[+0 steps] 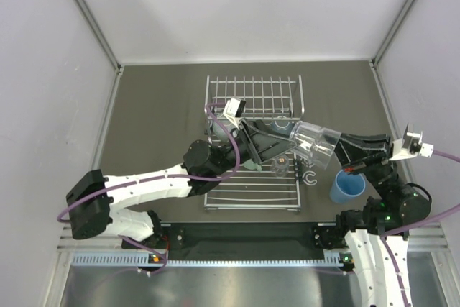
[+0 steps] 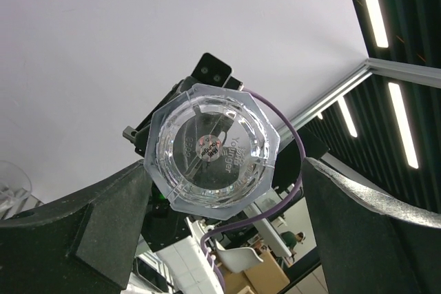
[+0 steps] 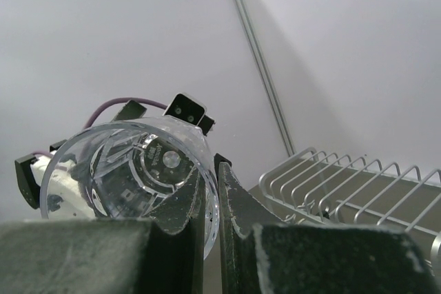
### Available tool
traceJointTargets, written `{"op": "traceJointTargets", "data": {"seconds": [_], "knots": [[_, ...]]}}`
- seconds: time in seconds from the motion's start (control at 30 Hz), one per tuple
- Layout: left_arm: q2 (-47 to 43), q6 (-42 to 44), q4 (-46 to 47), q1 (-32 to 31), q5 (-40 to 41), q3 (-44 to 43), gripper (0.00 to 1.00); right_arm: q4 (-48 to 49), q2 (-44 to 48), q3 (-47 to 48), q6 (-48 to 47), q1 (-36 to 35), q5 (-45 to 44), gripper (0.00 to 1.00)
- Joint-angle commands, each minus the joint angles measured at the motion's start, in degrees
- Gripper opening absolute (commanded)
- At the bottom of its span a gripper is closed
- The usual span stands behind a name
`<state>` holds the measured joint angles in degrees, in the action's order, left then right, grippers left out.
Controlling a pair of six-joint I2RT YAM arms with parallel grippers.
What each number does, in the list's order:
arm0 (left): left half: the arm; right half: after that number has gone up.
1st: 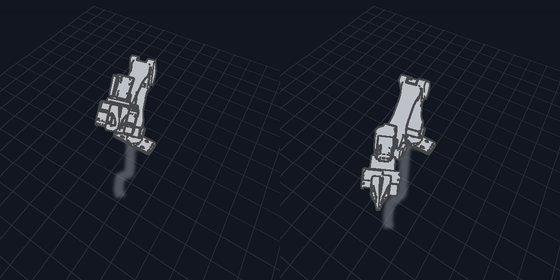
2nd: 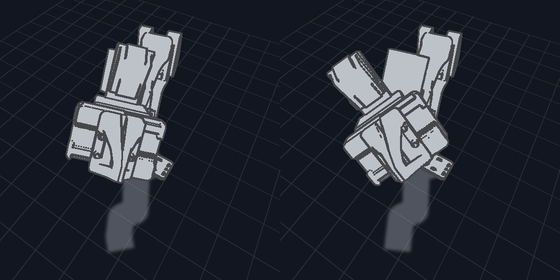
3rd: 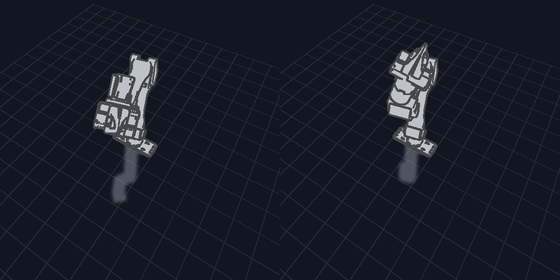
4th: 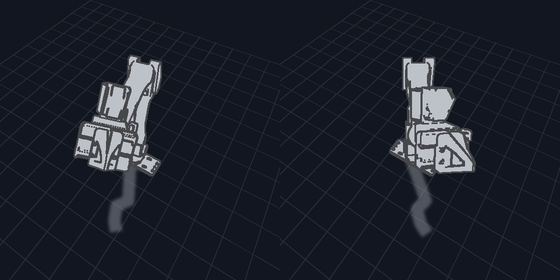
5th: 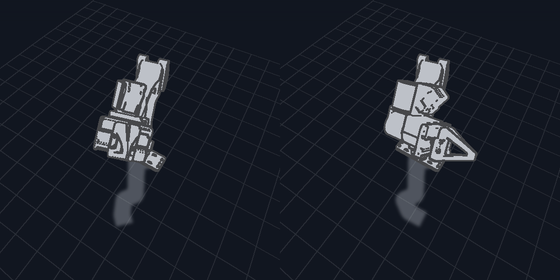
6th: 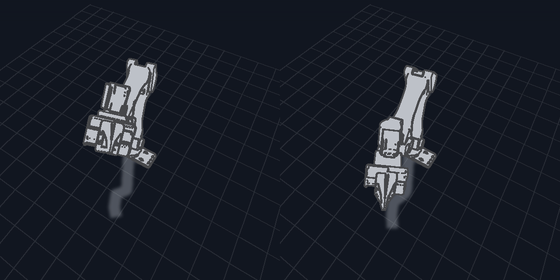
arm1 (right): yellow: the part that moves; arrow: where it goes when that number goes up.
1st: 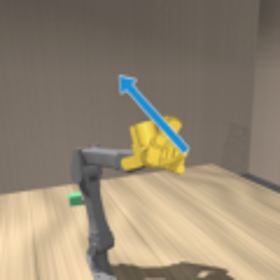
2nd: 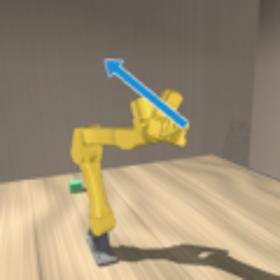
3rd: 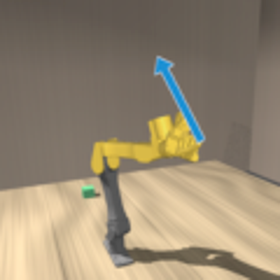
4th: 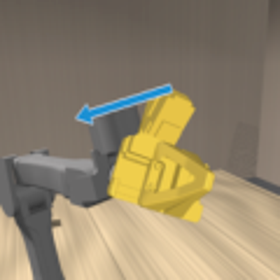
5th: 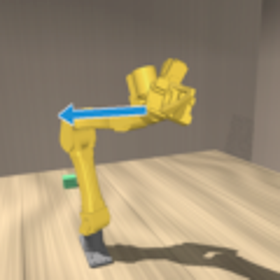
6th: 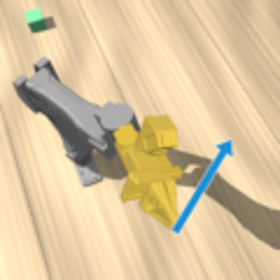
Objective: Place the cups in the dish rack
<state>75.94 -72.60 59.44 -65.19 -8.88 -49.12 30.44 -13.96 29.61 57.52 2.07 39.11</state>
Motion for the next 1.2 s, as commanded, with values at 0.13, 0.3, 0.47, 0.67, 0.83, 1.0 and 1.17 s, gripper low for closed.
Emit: {"op": "traceJointTargets", "data": {"seconds": [0.13,0.3,0.47,0.67,0.83,1.0,1.17], "knots": [[0.08,1.05,2.36,-0.9,1.68,-5.28,0.93,1.46,-0.19,-0.77,-1.97,0.75,1.58,0.0],[0.44,0.7,0.86,-1.08,2.64,-6.86,0.92,2.53,0.07,-1.66,-1.97,0.75,1.93,0.0],[-0.18,0.09,-2.22,-1.52,4.4,-6.95,0.88,1.47,0.24,-1.74,-3.9,0.75,2.63,0.0],[-0.62,-0.35,-3.8,-1.7,4.84,-7.21,0.83,-0.03,1.12,-1.83,-7.06,0.75,4.3,0.0],[-1.32,-0.09,-3.72,-1.78,5.19,-6.69,0.73,-2.14,1.83,-1.83,-9.27,0.75,4.65,0.0],[-1.41,0.0,-3.1,-1.78,4.58,-6.51,0.43,-1.34,1.48,-2.45,-9.0,0.75,5.18,0.0],[-2.46,0.79,-5.12,-1.78,5.1,-6.25,0.0,-2.48,0.95,-2.27,-9.26,0.75,5.1,0.12]]}}
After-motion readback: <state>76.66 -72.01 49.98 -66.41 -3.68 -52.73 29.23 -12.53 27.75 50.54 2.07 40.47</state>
